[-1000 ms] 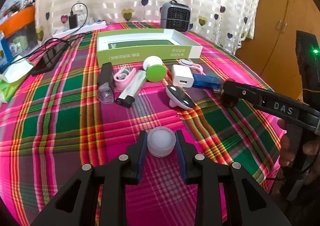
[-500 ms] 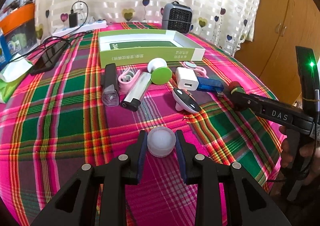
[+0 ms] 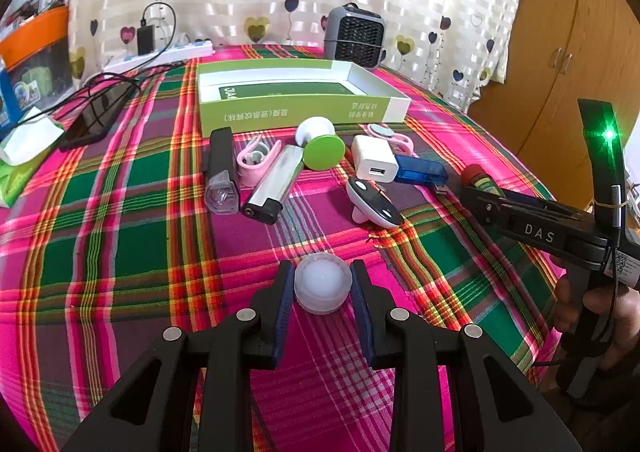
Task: Organize rigid objects
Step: 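Grasp the brown bottle with the right gripper while the left gripper holds the white cap, then carry the white cap and brown bottle over the green box with both grippers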
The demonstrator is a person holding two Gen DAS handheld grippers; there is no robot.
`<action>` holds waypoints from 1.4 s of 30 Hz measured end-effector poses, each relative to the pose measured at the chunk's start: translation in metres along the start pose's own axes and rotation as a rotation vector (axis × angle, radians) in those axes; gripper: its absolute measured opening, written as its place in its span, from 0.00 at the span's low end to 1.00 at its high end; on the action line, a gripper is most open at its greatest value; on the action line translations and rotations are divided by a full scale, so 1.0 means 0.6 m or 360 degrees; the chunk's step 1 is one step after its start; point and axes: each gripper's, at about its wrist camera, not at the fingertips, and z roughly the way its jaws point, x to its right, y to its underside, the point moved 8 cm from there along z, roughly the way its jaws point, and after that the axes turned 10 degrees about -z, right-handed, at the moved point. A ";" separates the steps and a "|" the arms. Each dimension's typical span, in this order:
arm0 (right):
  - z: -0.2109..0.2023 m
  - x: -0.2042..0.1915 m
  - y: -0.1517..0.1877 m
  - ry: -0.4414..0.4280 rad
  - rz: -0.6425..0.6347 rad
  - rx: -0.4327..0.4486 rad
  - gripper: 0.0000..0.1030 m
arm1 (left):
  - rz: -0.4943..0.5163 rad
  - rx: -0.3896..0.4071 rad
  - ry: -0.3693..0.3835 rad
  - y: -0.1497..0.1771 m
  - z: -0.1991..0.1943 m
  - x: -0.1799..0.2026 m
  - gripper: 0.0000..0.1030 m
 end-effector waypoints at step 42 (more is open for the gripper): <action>-0.031 -0.015 -0.046 -0.0153 -0.0088 0.0145 0.32 | -0.0013 0.0074 -0.0122 -0.060 -0.029 -0.004 0.26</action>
